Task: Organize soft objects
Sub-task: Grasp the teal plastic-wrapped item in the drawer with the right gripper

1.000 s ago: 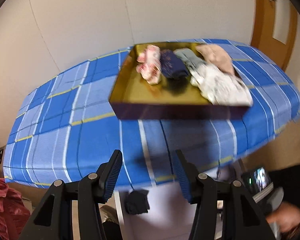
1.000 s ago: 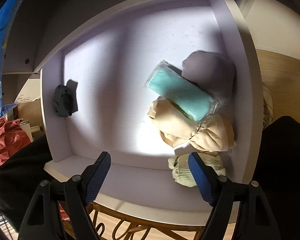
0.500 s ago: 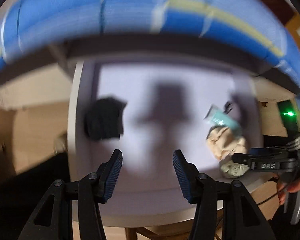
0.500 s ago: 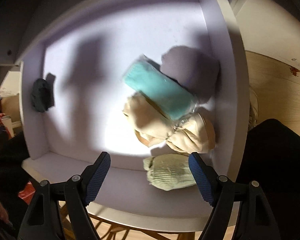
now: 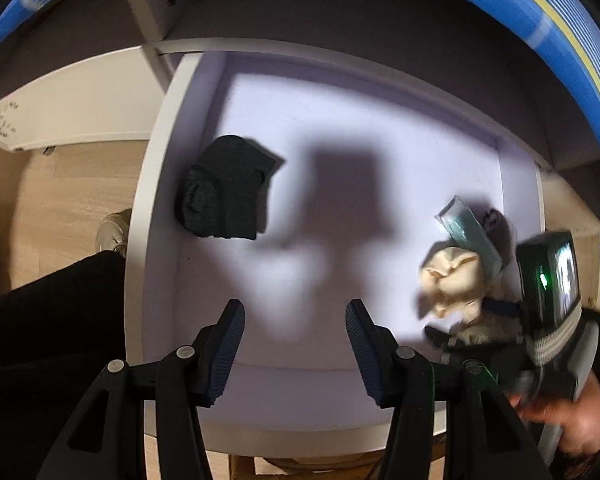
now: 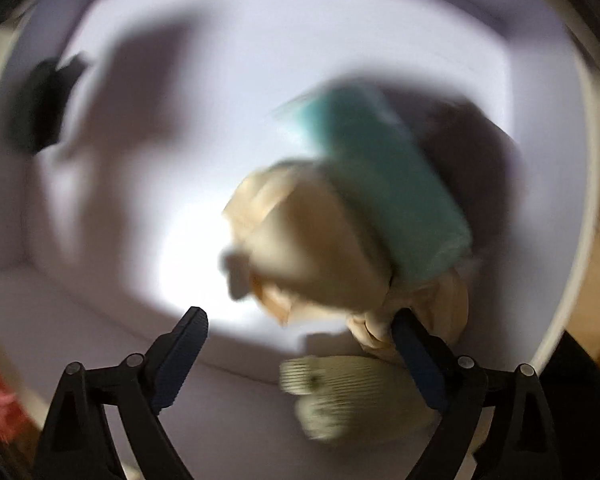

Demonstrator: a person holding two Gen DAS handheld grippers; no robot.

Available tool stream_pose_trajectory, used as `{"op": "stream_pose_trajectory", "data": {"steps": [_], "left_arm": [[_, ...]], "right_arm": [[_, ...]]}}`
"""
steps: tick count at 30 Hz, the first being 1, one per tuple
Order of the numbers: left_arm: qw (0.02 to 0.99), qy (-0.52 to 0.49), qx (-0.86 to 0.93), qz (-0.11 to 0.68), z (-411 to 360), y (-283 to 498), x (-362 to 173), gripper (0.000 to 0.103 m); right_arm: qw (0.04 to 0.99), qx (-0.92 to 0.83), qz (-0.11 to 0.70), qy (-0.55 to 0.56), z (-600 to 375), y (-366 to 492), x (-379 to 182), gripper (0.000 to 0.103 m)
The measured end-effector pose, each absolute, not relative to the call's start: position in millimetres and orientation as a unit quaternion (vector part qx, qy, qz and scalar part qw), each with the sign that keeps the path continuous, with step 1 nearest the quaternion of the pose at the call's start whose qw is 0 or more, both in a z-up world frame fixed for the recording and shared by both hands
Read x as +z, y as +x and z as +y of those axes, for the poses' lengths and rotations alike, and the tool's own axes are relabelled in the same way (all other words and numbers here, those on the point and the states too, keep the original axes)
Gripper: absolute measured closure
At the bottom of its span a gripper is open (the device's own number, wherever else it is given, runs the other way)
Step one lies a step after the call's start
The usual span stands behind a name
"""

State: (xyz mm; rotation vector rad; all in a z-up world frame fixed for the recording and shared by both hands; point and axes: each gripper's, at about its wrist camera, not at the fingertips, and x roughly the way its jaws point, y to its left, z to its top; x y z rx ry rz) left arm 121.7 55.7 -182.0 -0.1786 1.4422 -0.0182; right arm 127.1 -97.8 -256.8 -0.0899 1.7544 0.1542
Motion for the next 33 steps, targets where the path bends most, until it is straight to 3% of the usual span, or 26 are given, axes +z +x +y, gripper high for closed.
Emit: {"op": "stream_pose_trajectory", "data": {"steps": [5, 12, 15, 23, 26, 29, 33], "left_arm": [[0.743, -0.104, 0.008, 0.662, 67.9, 121.0, -182.3, 0.05], [0.737, -0.111, 0.009, 0.667, 64.5, 122.7, -183.8, 0.05], [0.736, -0.108, 0.003, 0.669, 59.6, 122.8, -184.8, 0.05], [0.734, -0.107, -0.007, 0.671, 55.8, 123.0, -183.4, 0.05], [0.733, -0.108, -0.007, 0.672, 57.2, 123.1, -183.0, 0.05], [0.733, -0.112, -0.005, 0.671, 58.5, 123.7, -183.2, 0.05], [0.732, -0.115, 0.001, 0.671, 60.2, 123.6, -184.2, 0.05]], "right_arm": [[0.652, 0.121, 0.748, 0.033, -92.9, 134.6, -229.2, 0.011], [0.698, 0.04, 0.714, 0.035, -148.6, 146.3, -187.8, 0.012], [0.682, 0.024, 0.73, 0.044, -163.5, 141.7, -194.2, 0.022], [0.648, 0.041, 0.76, -0.016, -136.8, 133.3, -221.3, 0.027], [0.62, 0.05, 0.782, -0.025, -116.7, 128.5, -244.5, 0.036], [0.607, 0.084, 0.79, -0.003, -98.8, 126.4, -257.0, 0.036], [0.626, 0.158, 0.761, 0.064, -80.6, 133.7, -233.6, 0.038]]}}
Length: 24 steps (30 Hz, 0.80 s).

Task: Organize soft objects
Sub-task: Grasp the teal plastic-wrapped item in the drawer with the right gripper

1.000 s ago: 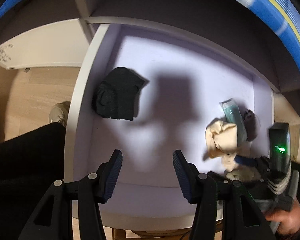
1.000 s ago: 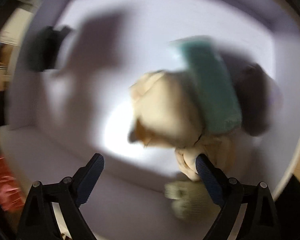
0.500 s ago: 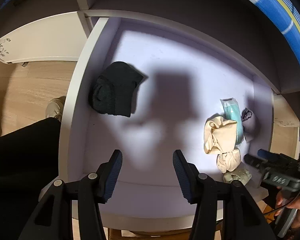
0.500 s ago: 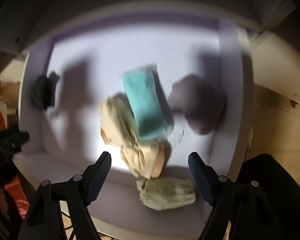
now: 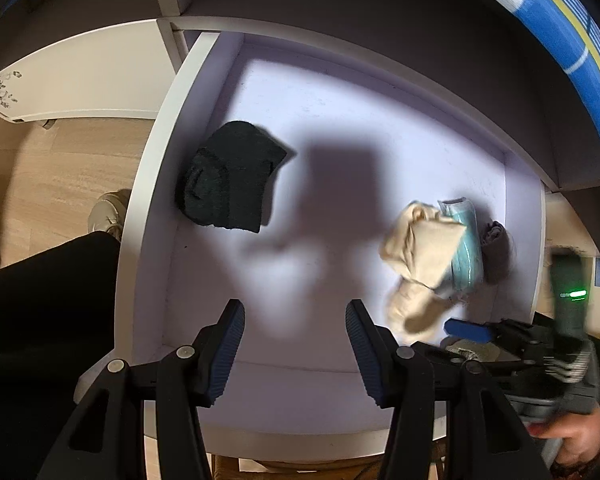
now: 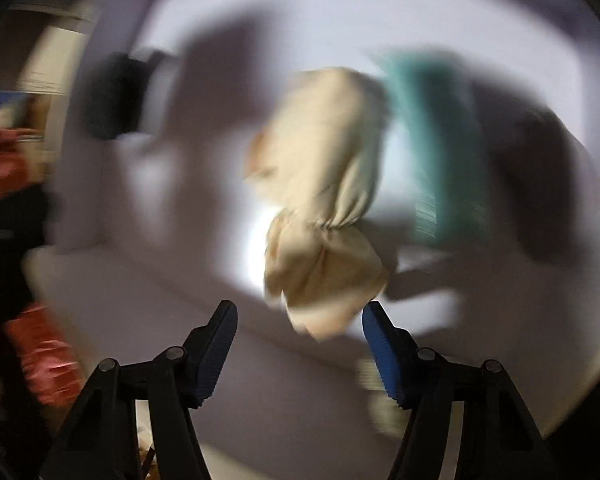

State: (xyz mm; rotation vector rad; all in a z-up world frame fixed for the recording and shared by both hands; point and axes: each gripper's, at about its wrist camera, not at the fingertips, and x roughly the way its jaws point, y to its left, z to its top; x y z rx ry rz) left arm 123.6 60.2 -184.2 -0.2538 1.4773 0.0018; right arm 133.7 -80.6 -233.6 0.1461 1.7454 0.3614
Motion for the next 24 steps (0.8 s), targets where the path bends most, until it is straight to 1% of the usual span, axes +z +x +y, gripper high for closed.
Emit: {"op": "stream_pose_trajectory", "data": {"steps": [3, 5, 8, 11, 14, 19, 21, 24], "left_arm": [[0.729, -0.115, 0.004, 0.675, 59.8, 123.3, -185.8, 0.05], [0.727, -0.113, 0.005, 0.677, 58.5, 124.0, -187.5, 0.05], [0.727, -0.107, 0.002, 0.678, 55.4, 126.0, -188.3, 0.05], [0.728, -0.096, -0.002, 0.679, 53.3, 126.0, -188.1, 0.05], [0.729, -0.091, -0.006, 0.679, 53.4, 125.6, -189.1, 0.05], [0.727, -0.087, -0.008, 0.681, 52.3, 126.0, -191.0, 0.05], [0.726, -0.085, -0.009, 0.682, 51.1, 126.5, -191.7, 0.05], [0.726, -0.079, -0.012, 0.683, 48.3, 127.7, -192.8, 0.05]], "right_arm": [[0.684, 0.121, 0.718, 0.04, -95.1, 147.8, -202.0, 0.038], [0.71, 0.07, 0.701, 0.012, -111.6, 153.5, -193.9, 0.038], [0.719, 0.022, 0.695, 0.001, -133.0, 157.9, -194.5, 0.04], [0.708, 0.019, 0.705, 0.014, -141.8, 165.4, -206.1, 0.043], [0.701, 0.017, 0.713, -0.014, -141.9, 165.5, -215.8, 0.045], [0.688, 0.023, 0.725, -0.025, -129.4, 165.0, -236.2, 0.057], [0.686, 0.024, 0.727, -0.023, -127.3, 166.2, -239.6, 0.065], [0.685, 0.025, 0.728, -0.026, -124.1, 166.8, -244.2, 0.07]]}}
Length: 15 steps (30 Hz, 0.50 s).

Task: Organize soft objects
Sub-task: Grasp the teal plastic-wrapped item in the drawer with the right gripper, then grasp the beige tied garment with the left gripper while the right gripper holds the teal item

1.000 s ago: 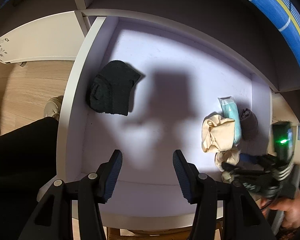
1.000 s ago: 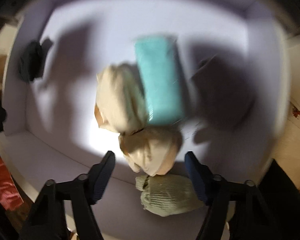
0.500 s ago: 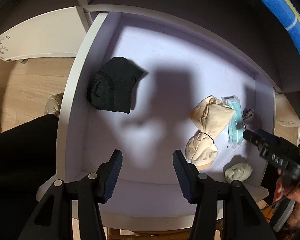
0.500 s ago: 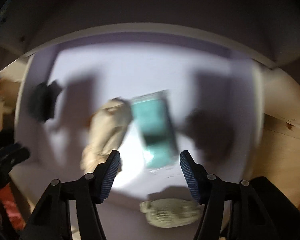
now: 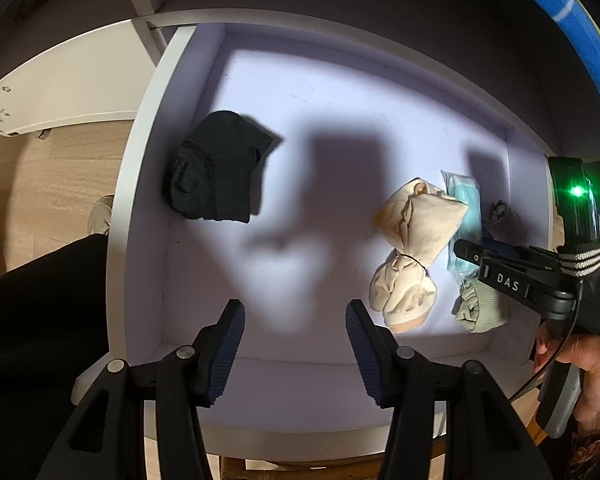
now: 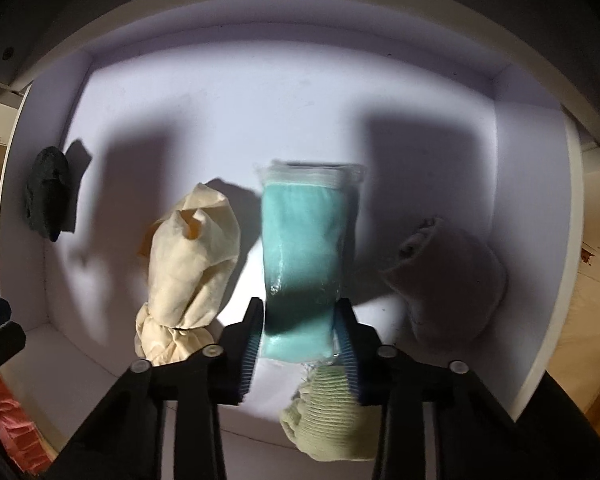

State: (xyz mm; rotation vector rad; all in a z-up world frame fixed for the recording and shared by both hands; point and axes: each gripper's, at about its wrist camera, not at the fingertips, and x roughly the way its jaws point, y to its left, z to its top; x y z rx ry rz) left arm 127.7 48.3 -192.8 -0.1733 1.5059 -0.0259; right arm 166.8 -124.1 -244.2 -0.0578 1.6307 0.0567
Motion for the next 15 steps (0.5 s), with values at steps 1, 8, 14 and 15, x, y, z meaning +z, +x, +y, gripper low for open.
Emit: {"op": "stream_pose_trajectory", "data": {"steps": [1, 8, 14, 15], "left_arm": [[0.726, -0.072, -0.013, 0.683, 45.3, 127.9, -193.7, 0.05], [0.731, -0.034, -0.025, 0.681, 28.2, 129.6, -194.8, 0.05], [0.739, -0.014, -0.031, 0.673, 20.8, 129.7, -190.6, 0.05], [0.739, -0.012, -0.031, 0.673, 20.2, 129.5, -190.8, 0.05]], "right_arm": [[0.685, 0.025, 0.728, -0.027, -124.1, 166.6, -244.9, 0.071], [0.688, 0.027, 0.725, 0.002, -122.5, 159.4, -239.4, 0.075], [0.692, 0.023, 0.721, 0.036, -137.8, 141.5, -218.6, 0.076], [0.692, 0.024, 0.72, 0.043, -140.0, 139.0, -216.2, 0.076]]}}
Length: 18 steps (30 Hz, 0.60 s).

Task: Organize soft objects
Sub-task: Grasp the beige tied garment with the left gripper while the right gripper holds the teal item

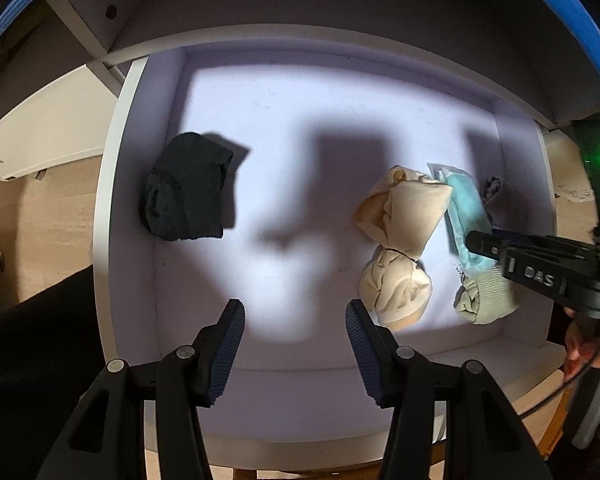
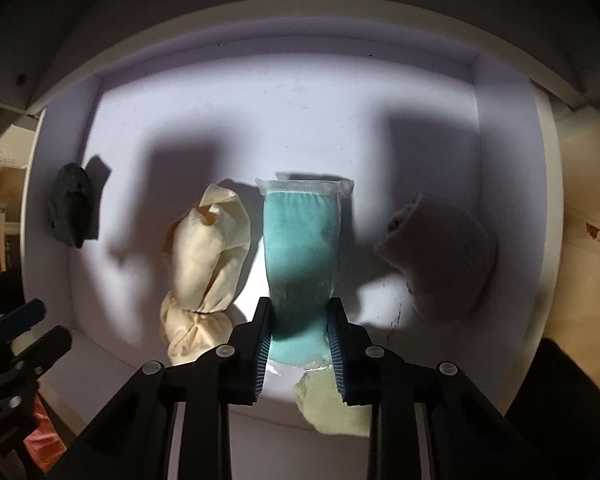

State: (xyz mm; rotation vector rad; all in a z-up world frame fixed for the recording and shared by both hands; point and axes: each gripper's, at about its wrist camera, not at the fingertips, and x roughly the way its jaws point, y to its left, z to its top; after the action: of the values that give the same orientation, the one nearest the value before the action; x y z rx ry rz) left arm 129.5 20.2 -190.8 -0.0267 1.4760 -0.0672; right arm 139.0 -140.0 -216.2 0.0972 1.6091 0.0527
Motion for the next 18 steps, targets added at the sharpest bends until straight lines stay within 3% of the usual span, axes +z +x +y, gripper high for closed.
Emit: {"op": "stream_pose_trajectory", "data": {"steps": [18], "left_arm": [[0.748, 0.01, -0.046, 0.662, 6.1, 130.4, -188.0, 0.05]], "right_arm": [[0.721, 0.039, 0.686, 0.092, -164.9, 107.9, -134.2, 0.076]]}}
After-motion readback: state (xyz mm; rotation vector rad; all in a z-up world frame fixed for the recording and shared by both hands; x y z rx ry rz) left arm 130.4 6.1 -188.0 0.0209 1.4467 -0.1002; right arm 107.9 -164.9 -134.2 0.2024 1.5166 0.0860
